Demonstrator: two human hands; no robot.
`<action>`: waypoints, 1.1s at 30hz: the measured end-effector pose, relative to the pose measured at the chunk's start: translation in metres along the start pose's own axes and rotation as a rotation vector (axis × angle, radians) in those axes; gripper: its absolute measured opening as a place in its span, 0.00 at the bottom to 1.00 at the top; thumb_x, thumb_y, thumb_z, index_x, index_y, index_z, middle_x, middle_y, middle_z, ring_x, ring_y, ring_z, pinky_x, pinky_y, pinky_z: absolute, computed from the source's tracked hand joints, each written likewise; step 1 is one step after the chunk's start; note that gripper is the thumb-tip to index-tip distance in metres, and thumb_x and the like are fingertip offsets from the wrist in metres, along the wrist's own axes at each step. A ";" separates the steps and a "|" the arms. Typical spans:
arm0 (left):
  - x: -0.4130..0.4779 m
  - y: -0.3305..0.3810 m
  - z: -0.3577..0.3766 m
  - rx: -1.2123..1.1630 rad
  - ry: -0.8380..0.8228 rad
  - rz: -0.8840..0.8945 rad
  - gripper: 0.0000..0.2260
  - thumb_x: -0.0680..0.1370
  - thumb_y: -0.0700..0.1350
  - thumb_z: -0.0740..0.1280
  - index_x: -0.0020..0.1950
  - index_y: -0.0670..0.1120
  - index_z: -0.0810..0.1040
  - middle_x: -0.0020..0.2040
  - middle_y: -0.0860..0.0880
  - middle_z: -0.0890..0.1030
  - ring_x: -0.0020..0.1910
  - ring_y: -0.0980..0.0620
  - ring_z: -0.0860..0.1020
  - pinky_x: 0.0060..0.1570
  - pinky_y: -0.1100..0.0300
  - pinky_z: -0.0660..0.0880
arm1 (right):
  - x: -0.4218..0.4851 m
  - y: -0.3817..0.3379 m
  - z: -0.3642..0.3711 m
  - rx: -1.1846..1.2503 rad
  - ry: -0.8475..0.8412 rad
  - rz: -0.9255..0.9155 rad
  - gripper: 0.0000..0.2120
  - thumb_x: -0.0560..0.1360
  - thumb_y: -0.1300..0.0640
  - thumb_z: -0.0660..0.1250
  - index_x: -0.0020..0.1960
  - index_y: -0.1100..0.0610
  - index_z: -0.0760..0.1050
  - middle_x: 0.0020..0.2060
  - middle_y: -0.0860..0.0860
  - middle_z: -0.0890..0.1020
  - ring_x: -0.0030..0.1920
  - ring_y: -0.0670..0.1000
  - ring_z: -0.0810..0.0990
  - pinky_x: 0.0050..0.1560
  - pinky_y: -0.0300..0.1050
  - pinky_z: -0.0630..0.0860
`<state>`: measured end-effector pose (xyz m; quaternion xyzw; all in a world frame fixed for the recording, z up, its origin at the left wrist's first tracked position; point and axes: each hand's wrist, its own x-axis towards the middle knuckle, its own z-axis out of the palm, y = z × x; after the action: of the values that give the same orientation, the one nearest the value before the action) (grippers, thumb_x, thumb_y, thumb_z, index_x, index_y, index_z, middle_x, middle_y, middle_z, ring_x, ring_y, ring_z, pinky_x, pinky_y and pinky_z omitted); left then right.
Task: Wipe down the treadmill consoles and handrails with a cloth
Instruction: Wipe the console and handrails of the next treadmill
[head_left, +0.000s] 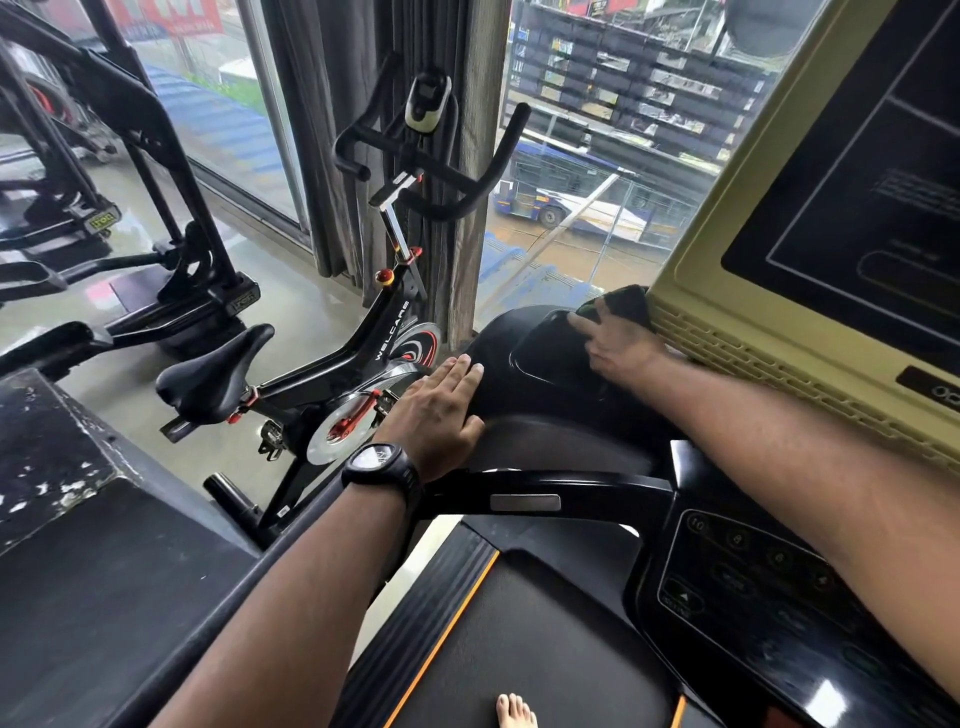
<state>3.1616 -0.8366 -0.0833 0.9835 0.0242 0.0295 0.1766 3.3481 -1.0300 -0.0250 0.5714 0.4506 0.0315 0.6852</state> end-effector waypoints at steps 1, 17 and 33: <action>0.000 0.000 0.000 -0.002 0.000 -0.001 0.30 0.81 0.51 0.60 0.82 0.46 0.55 0.82 0.45 0.55 0.81 0.51 0.53 0.78 0.54 0.52 | -0.002 0.000 -0.003 0.035 -0.022 0.016 0.22 0.83 0.50 0.64 0.75 0.53 0.71 0.74 0.51 0.73 0.81 0.65 0.47 0.76 0.69 0.56; 0.001 -0.001 0.002 0.010 -0.020 -0.010 0.31 0.79 0.53 0.58 0.81 0.46 0.56 0.82 0.45 0.56 0.81 0.50 0.53 0.78 0.51 0.54 | -0.012 0.006 -0.061 1.120 0.097 0.525 0.13 0.80 0.58 0.63 0.62 0.54 0.80 0.61 0.54 0.78 0.66 0.64 0.70 0.61 0.65 0.71; -0.002 0.004 -0.001 0.036 -0.034 -0.028 0.33 0.77 0.55 0.55 0.81 0.45 0.57 0.81 0.44 0.57 0.80 0.48 0.55 0.78 0.52 0.54 | -0.018 -0.012 -0.088 1.604 0.076 0.448 0.23 0.74 0.63 0.64 0.69 0.64 0.68 0.61 0.60 0.80 0.62 0.63 0.79 0.51 0.52 0.70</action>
<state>3.1598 -0.8405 -0.0809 0.9865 0.0356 0.0100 0.1597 3.2738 -0.9779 -0.0190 0.9607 0.2349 -0.1442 0.0322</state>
